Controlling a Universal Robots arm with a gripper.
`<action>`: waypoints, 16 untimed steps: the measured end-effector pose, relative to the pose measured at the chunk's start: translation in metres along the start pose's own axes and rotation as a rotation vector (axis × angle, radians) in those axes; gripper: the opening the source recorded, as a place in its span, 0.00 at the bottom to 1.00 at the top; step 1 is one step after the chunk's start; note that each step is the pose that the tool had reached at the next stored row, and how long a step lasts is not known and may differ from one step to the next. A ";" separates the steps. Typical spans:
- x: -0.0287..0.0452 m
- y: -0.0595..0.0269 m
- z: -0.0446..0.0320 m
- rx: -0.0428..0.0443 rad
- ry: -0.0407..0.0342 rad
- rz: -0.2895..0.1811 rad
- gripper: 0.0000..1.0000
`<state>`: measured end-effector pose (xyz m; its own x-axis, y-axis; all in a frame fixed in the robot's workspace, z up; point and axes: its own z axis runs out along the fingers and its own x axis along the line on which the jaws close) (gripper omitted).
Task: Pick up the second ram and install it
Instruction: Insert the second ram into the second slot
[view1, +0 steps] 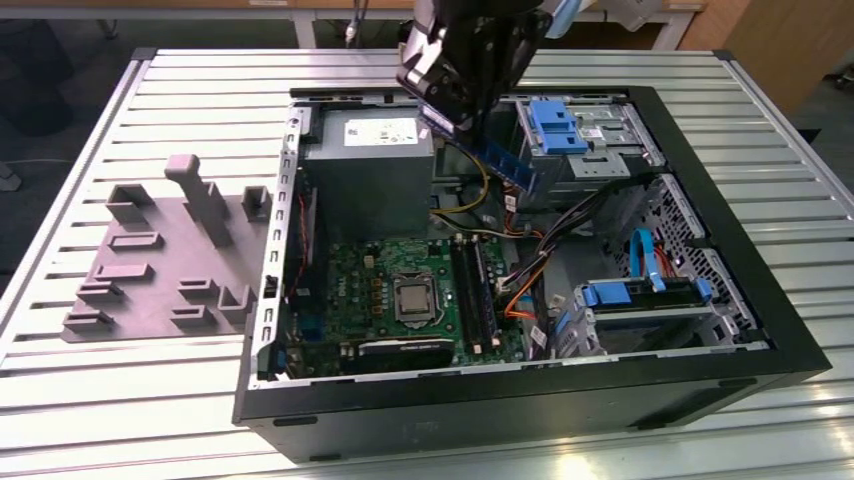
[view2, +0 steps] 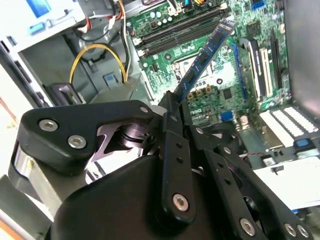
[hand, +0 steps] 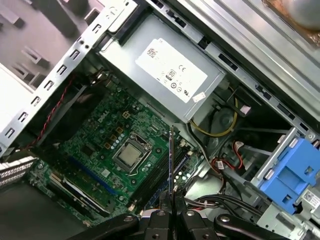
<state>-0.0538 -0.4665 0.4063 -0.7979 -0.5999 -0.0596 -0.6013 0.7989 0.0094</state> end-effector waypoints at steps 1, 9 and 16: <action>0.0000 0.0000 0.0001 0.0011 -0.0002 0.018 0.14; 0.0001 0.0000 0.0011 0.0086 -0.0012 0.145 0.14; 0.0001 0.0000 0.0012 0.0087 -0.0013 0.146 0.14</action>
<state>-0.0538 -0.4665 0.4051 -0.8766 -0.4775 -0.0595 -0.4788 0.8779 0.0093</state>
